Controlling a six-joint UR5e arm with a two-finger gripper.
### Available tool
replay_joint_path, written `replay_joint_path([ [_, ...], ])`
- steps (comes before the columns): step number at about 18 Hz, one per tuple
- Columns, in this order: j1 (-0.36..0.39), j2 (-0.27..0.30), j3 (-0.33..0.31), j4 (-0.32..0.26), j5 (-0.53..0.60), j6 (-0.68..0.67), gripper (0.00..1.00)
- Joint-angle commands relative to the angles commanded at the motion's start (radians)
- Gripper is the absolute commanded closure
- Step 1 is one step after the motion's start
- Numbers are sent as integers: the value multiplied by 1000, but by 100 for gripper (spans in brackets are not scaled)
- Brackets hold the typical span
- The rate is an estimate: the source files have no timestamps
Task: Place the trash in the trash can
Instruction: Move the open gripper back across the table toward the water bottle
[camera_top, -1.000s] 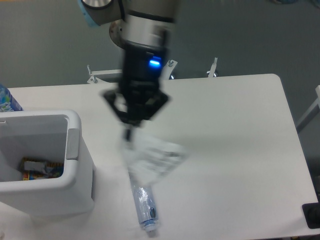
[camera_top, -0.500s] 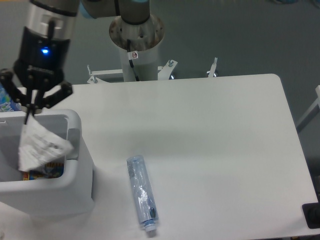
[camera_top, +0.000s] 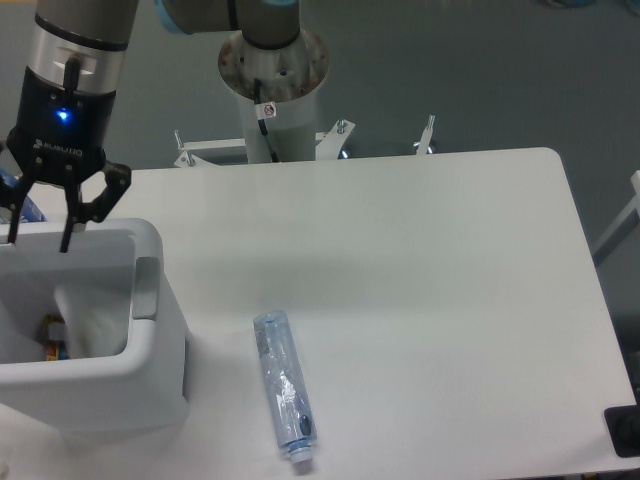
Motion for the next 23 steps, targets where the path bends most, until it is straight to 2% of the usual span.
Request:
replay_joint_path([
  [2,8,0,11,2,2,-2,5],
  [3,35,-1,12,2,3,-2,0],
  [8,224,-12,14,5,20,-14,0],
  [12,362,-40,6,31,20,-15,0],
  [14,394,-89,20,55,29,-8,0],
  [16,434,-116,28,83,105,-5,0],
  [18,443,-147,32,97,159,29,0],
  [23,446,-268,52,109,218,162,0],
])
